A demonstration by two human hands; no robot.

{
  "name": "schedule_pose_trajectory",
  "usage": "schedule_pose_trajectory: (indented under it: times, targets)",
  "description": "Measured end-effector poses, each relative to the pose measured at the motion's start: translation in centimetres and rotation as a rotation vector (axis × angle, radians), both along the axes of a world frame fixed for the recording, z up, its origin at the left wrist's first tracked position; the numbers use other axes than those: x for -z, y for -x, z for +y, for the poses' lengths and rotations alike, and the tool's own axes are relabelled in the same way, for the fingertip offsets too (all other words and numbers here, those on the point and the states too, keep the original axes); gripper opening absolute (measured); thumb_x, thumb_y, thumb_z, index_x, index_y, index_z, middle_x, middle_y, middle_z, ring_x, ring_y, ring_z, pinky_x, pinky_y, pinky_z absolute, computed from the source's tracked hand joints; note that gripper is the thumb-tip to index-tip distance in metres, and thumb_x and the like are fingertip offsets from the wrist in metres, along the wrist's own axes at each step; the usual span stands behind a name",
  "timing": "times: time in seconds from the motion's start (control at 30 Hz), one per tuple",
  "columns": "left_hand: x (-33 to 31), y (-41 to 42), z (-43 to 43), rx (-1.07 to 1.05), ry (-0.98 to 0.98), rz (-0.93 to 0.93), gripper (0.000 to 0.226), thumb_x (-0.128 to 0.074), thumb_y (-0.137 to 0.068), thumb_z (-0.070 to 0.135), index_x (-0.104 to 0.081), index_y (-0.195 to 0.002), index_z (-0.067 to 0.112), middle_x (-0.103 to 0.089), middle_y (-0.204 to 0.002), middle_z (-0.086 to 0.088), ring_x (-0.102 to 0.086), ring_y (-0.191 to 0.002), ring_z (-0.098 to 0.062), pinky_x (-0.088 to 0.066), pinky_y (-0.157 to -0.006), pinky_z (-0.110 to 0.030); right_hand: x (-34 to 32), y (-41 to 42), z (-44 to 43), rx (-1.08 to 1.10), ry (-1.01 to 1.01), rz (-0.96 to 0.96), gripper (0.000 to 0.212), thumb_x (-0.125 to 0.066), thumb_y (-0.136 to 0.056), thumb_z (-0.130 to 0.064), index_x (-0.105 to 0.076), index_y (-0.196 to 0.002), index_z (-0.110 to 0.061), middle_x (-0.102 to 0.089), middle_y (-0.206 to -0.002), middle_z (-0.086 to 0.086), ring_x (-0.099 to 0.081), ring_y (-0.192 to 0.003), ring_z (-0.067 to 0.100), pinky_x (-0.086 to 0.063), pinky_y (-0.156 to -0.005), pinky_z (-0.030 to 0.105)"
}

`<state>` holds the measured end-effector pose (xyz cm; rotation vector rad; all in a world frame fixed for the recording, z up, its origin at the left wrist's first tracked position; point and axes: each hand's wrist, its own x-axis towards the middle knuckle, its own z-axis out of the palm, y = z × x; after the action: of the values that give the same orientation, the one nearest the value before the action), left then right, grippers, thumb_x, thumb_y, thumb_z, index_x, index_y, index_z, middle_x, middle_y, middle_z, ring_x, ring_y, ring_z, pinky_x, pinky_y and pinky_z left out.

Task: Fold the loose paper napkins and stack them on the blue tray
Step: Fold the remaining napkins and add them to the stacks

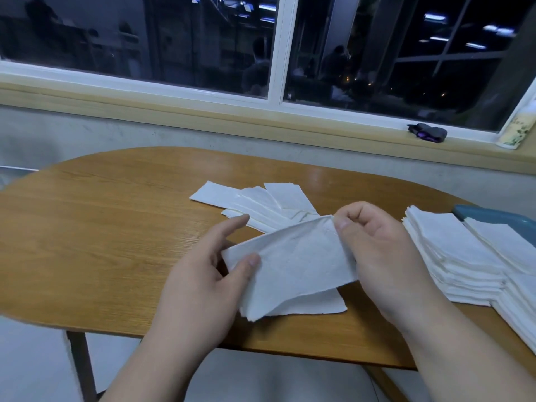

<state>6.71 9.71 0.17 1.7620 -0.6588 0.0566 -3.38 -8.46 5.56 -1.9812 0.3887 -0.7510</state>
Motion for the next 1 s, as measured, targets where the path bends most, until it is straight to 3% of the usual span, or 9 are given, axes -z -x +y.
schedule_pose_trajectory:
  times: [0.07,0.13,0.2,0.27,0.33,0.43,0.7,0.83,1.0]
  targets:
    - [-0.2,-0.1,-0.1,-0.018,-0.017,0.026,0.045,-0.069,-0.086,0.033,-0.054,-0.117,0.061,-0.064,-0.077,0.011,-0.059,-0.063,-0.01,-0.042,-0.057,-0.018,0.4,0.1,0.0,-0.081,-0.119,0.067,0.015,-0.061,-0.093,-0.038,-0.061,-0.107,-0.032,-0.074,-0.079,-0.01,-0.07,-0.073,0.007,-0.052,-0.065,0.027]
    - [-0.2,-0.2,-0.3,-0.034,-0.072,0.062,0.041,-0.066,-0.087,0.035,-0.055,-0.116,0.062,-0.054,-0.065,0.003,-0.054,-0.059,-0.008,-0.04,-0.053,-0.015,1.4,0.1,-0.3,-0.159,-0.081,0.137,0.047,-0.069,-0.088,-0.039,-0.046,-0.128,-0.045,-0.077,-0.092,-0.01,-0.073,-0.085,0.011,-0.055,-0.082,0.039]
    - [-0.1,-0.3,-0.6,-0.026,-0.116,0.097,0.041,-0.064,-0.088,0.036,-0.056,-0.119,0.062,-0.057,-0.069,-0.003,-0.053,-0.06,-0.004,-0.039,-0.055,-0.011,2.2,0.1,-0.7,-0.137,0.047,0.192,0.06,-0.068,-0.092,-0.029,-0.037,-0.129,-0.064,-0.076,-0.1,-0.009,-0.072,-0.091,0.015,-0.054,-0.088,0.046]
    - [0.0,-0.4,-0.9,0.012,-0.159,0.097,0.037,-0.064,-0.09,0.038,-0.057,-0.119,0.061,-0.067,-0.079,0.016,-0.056,-0.073,0.01,-0.039,-0.062,-0.003,3.0,0.1,-1.4,-0.086,0.151,0.212,0.055,-0.064,-0.094,-0.027,-0.045,-0.121,-0.071,-0.073,-0.107,-0.017,-0.068,-0.097,0.011,-0.054,-0.091,0.038]
    - [0.1,-0.5,-1.3,0.037,-0.199,0.083,0.028,-0.065,-0.09,0.039,-0.064,-0.112,0.057,-0.056,-0.078,0.052,-0.048,-0.084,0.031,-0.034,-0.069,0.005,3.6,0.1,-1.7,-0.062,0.203,0.237,0.039,-0.063,-0.095,-0.026,-0.061,-0.116,-0.059,-0.065,-0.102,-0.04,-0.062,-0.101,-0.009,-0.047,-0.087,0.012]
    - [0.3,-0.8,-1.5,0.064,-0.234,0.095,0.012,-0.067,-0.088,0.043,-0.073,-0.095,0.051,-0.054,-0.075,0.054,-0.048,-0.088,0.032,-0.034,-0.069,0.005,4.7,0.1,-2.1,-0.022,0.207,0.263,0.019,-0.063,-0.095,-0.026,-0.076,-0.106,-0.036,-0.061,-0.086,-0.049,-0.053,-0.096,-0.025,-0.036,-0.077,-0.003]
    - [0.7,-0.9,-1.5,0.014,-0.383,-0.014,0.015,-0.063,-0.09,0.032,-0.074,-0.093,0.041,-0.066,-0.083,0.023,-0.055,-0.085,0.01,-0.037,-0.064,-0.006,6.2,-0.1,-2.8,0.007,0.339,0.366,0.019,-0.062,-0.094,-0.036,-0.075,-0.108,-0.037,-0.062,-0.099,-0.035,-0.051,-0.099,-0.023,-0.032,-0.082,-0.005]
    - [0.8,-0.9,-1.4,-0.021,-0.393,-0.053,0.017,-0.064,-0.088,0.026,-0.075,-0.087,0.039,-0.064,-0.083,0.023,-0.052,-0.088,0.013,-0.035,-0.066,-0.004,6.3,-0.3,-2.8,-0.015,0.426,0.412,0.024,-0.057,-0.097,-0.039,-0.072,-0.116,-0.036,-0.065,-0.11,-0.024,-0.053,-0.111,-0.005,-0.042,-0.097,0.017]
    - [1.0,-0.7,-1.2,-0.074,-0.512,-0.172,0.016,-0.063,-0.085,0.028,-0.075,-0.087,0.038,-0.063,-0.079,0.024,-0.05,-0.09,0.004,-0.039,-0.081,-0.016,6.6,-0.7,-2.9,-0.015,0.499,0.48,0.021,-0.055,-0.098,-0.04,-0.071,-0.112,-0.038,-0.055,-0.101,-0.019,-0.05,-0.099,0.0,-0.043,-0.085,0.02]
